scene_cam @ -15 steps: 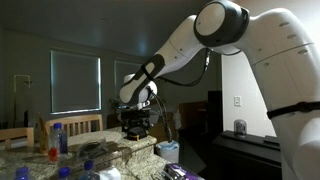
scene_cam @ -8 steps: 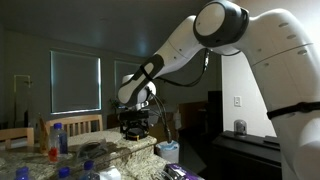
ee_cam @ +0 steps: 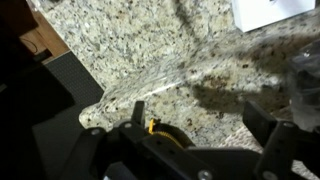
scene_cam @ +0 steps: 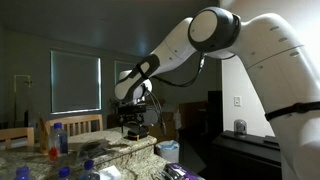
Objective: Put the cable on the lower counter on the upper counter and then put the case on the upper counter on the lower counter
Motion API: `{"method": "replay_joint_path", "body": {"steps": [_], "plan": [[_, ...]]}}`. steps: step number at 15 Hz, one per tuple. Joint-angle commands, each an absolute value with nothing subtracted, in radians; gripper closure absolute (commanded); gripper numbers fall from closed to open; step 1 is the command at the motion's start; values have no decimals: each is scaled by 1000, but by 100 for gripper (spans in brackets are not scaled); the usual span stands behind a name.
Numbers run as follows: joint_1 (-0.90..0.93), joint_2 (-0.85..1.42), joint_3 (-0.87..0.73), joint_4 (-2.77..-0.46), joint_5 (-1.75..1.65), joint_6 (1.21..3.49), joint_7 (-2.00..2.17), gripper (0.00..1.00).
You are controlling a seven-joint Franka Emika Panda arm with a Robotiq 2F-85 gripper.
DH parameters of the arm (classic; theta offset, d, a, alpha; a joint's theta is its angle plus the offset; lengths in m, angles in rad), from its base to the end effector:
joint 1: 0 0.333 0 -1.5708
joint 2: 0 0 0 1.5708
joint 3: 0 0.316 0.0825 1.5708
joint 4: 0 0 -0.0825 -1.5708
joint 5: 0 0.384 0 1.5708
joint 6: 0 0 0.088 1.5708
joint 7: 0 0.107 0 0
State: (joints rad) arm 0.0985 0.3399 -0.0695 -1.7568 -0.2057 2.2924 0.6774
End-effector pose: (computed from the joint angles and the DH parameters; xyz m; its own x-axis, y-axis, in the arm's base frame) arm 0.6637 0.0188 0.3952 0.8391 -0.4750 0.2652 -0.5024 -0.8636 0.0425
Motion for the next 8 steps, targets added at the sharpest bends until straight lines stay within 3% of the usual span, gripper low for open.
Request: {"method": "replay_joint_path", "body": {"steps": [1, 8], "plan": [[92, 428, -108, -1626, -237, 2292, 673, 0], [132, 584, -231, -1442, -344, 2274, 840, 0]]}}
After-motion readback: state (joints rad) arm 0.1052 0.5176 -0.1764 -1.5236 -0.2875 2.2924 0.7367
